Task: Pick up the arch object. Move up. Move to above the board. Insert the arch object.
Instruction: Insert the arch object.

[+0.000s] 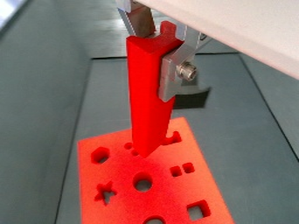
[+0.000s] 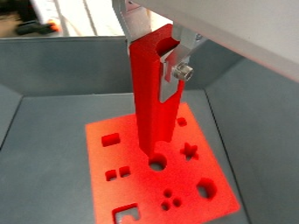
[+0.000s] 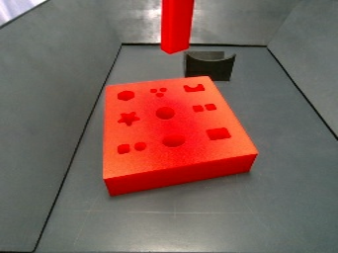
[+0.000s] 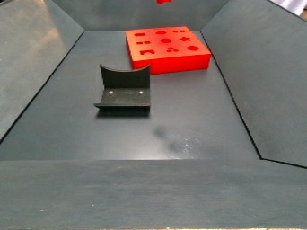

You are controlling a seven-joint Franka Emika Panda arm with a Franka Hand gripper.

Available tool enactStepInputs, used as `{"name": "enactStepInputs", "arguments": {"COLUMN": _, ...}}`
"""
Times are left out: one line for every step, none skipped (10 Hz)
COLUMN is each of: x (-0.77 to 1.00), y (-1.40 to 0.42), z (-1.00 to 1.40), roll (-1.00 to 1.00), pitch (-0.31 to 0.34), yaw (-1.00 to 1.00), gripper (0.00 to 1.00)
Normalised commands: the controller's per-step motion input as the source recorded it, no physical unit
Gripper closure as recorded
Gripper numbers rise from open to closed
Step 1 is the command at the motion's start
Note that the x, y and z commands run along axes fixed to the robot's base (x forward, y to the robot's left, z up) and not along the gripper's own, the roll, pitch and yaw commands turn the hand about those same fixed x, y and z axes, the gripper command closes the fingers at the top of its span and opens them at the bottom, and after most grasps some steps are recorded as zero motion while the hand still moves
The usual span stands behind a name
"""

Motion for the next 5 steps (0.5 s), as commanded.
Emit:
{"name": "enactStepInputs", "arguments": {"x": 0.21, "y": 0.14, "z": -0.52, "roll": 0.08, "pitch": 0.000, "yaw": -0.85, "gripper": 1.00}}
{"name": "enactStepInputs", "arguments": {"x": 0.19, "y": 0.13, "z": -0.49, "roll": 0.08, "pitch": 0.000, "yaw": -0.85, "gripper": 1.00}}
{"name": "enactStepInputs", "arguments": {"x": 0.19, "y": 0.15, "z": -0.50, "roll": 0.06, "pitch": 0.000, "yaw": -0.84, "gripper": 1.00}}
{"name": "enactStepInputs", "arguments": {"x": 0.18, "y": 0.18, "z": -0.44, "roll": 0.03, "pitch": -0.026, "yaw": -0.82, "gripper": 1.00}}
{"name": "enactStepInputs", "arguments": {"x": 0.26, "y": 0.28, "z": -0.38, "roll": 0.00, "pitch": -0.064, "yaw": -0.71, "gripper": 1.00}}
